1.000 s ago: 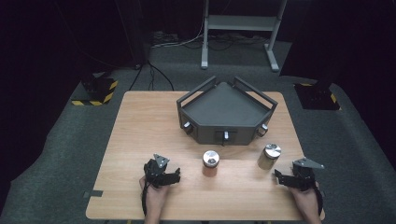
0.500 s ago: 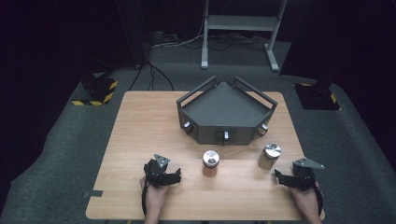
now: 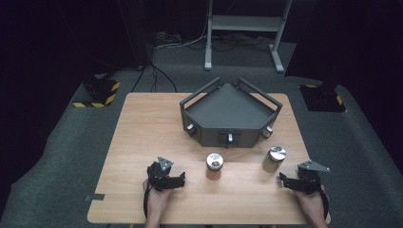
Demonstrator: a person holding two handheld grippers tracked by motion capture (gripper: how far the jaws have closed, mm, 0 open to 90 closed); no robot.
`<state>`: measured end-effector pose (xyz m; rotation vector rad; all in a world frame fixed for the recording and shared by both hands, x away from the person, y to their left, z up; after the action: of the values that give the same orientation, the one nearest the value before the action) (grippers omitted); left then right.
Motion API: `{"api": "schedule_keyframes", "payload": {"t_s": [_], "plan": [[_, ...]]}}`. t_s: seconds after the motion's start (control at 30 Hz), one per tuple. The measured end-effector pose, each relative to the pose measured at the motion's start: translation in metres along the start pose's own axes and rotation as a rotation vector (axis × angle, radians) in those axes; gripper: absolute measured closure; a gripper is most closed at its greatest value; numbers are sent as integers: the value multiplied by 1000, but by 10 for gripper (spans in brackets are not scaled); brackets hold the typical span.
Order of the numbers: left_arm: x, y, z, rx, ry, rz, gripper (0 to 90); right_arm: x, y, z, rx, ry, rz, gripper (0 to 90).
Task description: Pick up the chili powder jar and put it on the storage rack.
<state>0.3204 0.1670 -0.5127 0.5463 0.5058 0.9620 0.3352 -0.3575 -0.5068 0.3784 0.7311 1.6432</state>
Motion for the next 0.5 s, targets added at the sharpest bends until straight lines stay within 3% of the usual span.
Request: {"api": "schedule_keyframes", "payload": {"t_s": [0.27, 0.4, 0.5], "plan": [[-13, 3, 5, -23, -51, -78, 52, 0, 0, 0, 0, 0, 0, 137], [-22, 2, 7, -28, -89, -150, 54, 0, 0, 0, 0, 0, 0, 137], [-27, 0, 9, -25, -114, -176, 55, 0, 0, 0, 0, 0, 0, 137]]}}
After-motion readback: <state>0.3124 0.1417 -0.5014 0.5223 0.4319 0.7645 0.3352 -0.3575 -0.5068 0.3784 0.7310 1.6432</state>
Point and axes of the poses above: each handheld gripper's, and its own axes: y roughly backward along the jaws, z roughly out of its top, x roughly to its left, the point moved 9 cm from there along -y, roughly forward along the jaws, and after that the axes turned 11 degrees about -z, right-handed, at the moved point
